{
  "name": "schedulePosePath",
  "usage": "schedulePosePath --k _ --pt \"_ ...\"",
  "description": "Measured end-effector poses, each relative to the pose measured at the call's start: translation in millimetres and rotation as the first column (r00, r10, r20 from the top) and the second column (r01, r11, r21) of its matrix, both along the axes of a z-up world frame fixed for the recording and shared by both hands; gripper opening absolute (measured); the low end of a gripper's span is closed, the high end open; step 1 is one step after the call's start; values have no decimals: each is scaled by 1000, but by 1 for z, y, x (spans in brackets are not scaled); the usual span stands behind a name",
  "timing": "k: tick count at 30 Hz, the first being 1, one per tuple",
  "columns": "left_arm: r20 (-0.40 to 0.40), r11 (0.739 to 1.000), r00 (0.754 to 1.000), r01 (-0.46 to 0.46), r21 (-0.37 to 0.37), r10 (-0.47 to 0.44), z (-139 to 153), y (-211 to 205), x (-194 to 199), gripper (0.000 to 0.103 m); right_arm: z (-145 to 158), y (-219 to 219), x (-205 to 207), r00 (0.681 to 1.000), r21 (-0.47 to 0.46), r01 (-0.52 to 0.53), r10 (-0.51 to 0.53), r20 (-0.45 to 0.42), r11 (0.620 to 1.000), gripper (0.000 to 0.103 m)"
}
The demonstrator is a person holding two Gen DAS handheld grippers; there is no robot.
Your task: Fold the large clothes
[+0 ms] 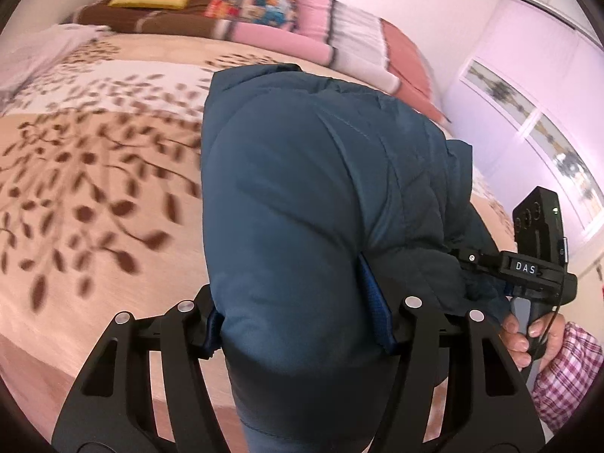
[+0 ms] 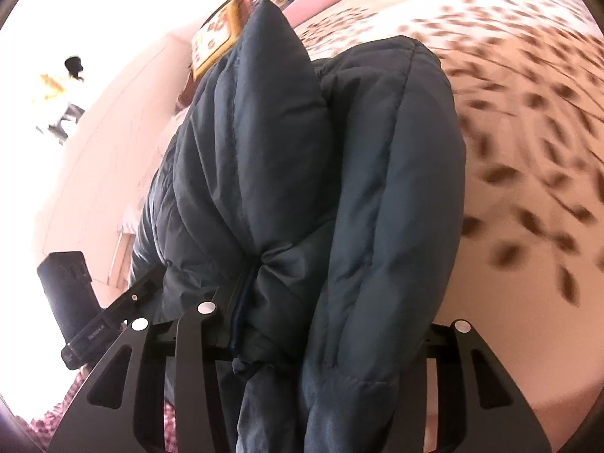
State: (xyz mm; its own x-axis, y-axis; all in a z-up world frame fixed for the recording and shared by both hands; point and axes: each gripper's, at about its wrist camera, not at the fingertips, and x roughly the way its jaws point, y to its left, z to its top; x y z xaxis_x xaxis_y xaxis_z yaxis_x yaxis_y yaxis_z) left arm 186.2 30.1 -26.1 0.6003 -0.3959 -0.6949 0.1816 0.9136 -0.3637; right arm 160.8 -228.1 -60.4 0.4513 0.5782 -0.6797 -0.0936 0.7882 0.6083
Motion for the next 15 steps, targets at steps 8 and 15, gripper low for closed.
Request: schedulePosePath --k 8,15 --pt "4 999 999 -33 6 33 -15 40 21 61 -6 46 37 999 -57 -46 46 2 997 45" --pt "-6 999 999 -47 0 47 -19 41 19 65 -8 45 31 1000 -49 -17 16 -22 999 50"
